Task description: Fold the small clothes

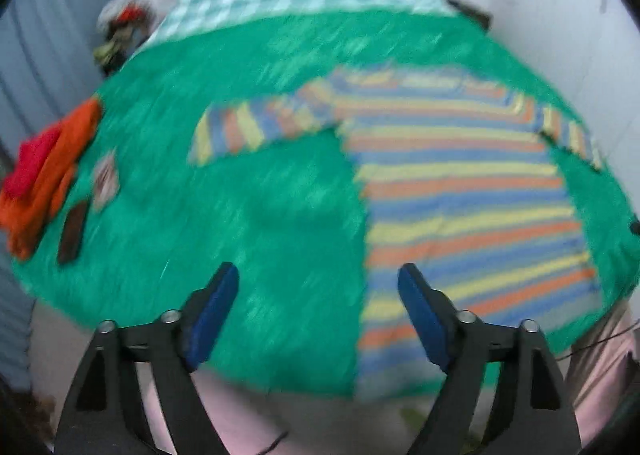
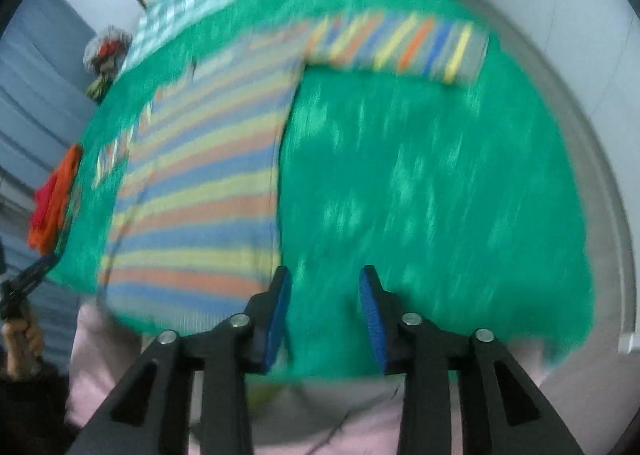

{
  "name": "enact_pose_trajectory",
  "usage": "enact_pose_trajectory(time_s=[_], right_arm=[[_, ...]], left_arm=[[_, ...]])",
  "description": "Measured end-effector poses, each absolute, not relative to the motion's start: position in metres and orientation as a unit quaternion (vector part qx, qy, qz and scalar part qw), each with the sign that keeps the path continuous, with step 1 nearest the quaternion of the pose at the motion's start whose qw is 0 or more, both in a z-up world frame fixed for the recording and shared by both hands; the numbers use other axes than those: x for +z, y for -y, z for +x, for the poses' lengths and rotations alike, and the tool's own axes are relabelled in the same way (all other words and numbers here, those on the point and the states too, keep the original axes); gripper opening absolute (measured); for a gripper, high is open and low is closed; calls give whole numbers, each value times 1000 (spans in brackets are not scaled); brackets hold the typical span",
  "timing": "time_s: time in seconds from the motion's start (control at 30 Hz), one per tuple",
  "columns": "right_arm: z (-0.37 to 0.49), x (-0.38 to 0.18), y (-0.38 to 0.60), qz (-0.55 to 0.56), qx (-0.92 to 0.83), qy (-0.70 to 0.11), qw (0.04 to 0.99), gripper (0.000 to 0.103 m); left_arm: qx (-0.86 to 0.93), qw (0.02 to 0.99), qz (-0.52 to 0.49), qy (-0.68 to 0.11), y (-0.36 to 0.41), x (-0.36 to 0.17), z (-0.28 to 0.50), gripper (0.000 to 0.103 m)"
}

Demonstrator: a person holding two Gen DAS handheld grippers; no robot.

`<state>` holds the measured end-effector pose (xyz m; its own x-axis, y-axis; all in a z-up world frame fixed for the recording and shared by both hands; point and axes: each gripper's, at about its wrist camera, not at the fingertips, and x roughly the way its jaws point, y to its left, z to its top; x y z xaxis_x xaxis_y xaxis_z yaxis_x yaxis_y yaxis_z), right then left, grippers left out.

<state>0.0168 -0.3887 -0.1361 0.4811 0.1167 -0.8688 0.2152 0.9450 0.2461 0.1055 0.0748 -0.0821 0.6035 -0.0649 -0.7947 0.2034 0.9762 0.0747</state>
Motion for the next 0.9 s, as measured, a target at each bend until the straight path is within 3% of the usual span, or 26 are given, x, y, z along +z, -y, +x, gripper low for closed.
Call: enact_pose_trajectory(time_s=[0.03, 0.17, 0.4, 0.5, 0.73, 0.83, 0.9], right_arm=[[26, -130, 396, 168, -39, -492, 853, 53], [71, -126, 410, 201, -51, -471, 858, 53], [127, -171, 362, 139, -6, -474, 870, 53], [120, -209, 378, 130, -36, -525, 840, 48], [131, -165, 454, 240, -49, -444, 862, 45], [178, -146, 458, 210, -17, -406, 889, 45], [212, -157, 460, 186, -5, -427, 885, 45]], left_arm=[[-92, 896, 83, -426, -59, -83, 111, 86], [-143, 893, 94, -417, -17, -104, 124, 86], [-137, 850, 167, -481, 40, -211, 118, 88], [-139, 856, 156, -474, 15, -196, 93, 96], [-105, 882, 90, -450, -9, -150, 103, 96], [-94, 882, 82, -454, 2, -155, 127, 96], [-84, 877, 86, -465, 8, -167, 135, 96]])
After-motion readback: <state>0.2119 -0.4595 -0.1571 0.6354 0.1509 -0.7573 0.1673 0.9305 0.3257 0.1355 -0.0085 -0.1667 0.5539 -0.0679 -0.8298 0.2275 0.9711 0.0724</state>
